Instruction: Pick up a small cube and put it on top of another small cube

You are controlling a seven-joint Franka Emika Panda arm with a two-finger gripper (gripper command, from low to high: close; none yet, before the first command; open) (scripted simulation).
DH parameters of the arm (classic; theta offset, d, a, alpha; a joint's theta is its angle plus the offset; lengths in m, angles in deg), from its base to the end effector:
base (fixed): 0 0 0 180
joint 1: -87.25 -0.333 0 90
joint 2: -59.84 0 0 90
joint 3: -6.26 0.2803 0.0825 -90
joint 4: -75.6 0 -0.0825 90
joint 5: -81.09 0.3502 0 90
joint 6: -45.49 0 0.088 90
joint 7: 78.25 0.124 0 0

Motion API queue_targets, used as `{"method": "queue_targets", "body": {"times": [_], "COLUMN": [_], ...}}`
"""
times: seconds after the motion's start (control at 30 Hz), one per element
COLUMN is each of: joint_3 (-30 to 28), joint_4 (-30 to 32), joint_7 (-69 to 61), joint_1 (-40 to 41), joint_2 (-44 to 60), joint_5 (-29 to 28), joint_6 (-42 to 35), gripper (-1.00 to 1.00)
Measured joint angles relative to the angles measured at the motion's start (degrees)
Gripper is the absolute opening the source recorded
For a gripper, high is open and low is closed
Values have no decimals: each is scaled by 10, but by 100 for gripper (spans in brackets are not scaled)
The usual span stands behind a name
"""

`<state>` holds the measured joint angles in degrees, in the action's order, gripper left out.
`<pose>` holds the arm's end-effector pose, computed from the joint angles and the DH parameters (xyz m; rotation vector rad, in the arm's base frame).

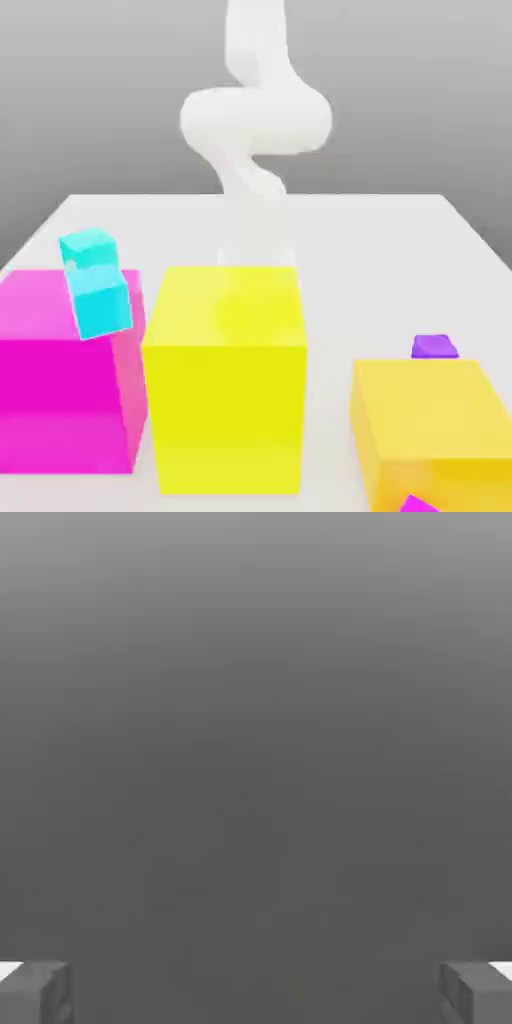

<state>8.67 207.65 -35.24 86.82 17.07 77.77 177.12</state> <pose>0.3675 0.0212 0.6491 -2.5951 0.9172 -1.0295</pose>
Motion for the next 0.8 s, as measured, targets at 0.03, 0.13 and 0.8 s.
{"method": "queue_targets", "body": {"times": [0.03, 0.13, 0.8], "joint_3": [12, 44, 158], "joint_4": [4, 19, 131], "joint_7": [-17, -74, -568], "joint_1": [-2, -10, -120], "joint_2": [16, 67, 395], "joint_5": [-19, -78, -321], "joint_6": [3, 12, 99], "gripper": [0, 0, 0]}}
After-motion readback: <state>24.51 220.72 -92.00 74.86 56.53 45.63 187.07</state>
